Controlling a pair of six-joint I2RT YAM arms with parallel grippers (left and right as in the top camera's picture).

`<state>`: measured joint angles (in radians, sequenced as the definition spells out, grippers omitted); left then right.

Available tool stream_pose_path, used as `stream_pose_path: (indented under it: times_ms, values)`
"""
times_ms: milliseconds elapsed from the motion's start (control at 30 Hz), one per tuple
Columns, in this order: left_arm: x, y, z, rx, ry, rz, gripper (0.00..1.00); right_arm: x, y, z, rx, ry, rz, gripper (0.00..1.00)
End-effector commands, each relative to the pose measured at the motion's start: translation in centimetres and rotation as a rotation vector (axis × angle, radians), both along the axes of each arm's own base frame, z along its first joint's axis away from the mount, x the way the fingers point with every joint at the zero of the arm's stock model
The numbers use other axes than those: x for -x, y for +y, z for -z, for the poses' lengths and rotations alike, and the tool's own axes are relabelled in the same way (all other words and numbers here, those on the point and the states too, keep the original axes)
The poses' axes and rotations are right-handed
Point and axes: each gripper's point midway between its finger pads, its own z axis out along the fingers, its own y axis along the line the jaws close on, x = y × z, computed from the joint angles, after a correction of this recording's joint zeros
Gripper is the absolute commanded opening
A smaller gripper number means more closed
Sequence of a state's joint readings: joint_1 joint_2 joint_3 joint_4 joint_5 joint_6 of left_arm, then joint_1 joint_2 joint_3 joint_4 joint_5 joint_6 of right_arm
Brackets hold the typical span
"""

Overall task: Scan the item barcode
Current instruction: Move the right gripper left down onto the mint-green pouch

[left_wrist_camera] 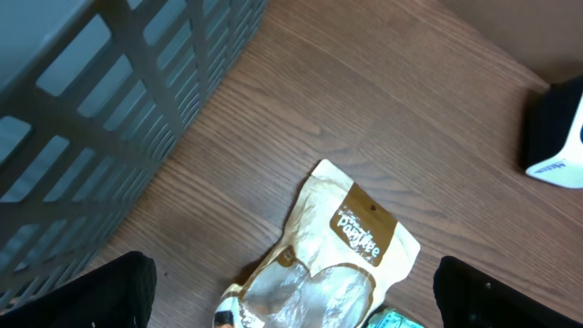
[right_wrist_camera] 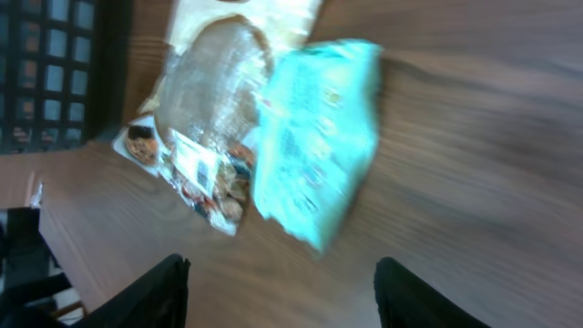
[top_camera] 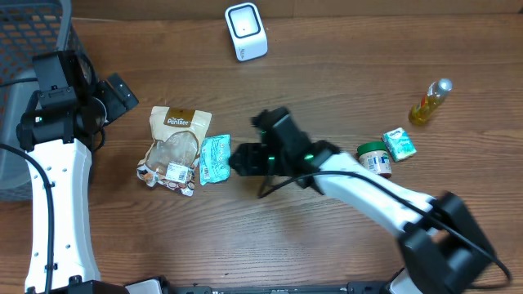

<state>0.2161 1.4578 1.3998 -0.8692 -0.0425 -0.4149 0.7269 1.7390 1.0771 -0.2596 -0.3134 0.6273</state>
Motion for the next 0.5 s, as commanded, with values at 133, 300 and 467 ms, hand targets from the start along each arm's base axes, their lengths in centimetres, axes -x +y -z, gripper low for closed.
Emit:
stream_pose_path:
  times_ms: [133, 300, 467]
  values:
    - [-0.2, 0.3, -1.1, -0.028, -0.023, 0.004, 1.0, -1.1, 3.0, 3.7, 0.0, -0.046, 0.023, 0.5]
    - [-0.2, 0.3, -1.1, -0.028, -0.023, 0.004, 1.0, -1.8, 2.8, 5.2, 0.022, -0.049, 0.06, 0.45]
    - [-0.2, 0.3, -1.1, -0.028, -0.023, 0.004, 1.0, -2.4, 3.3, 5.7, -0.001, -0.05, 0.086, 0.44]
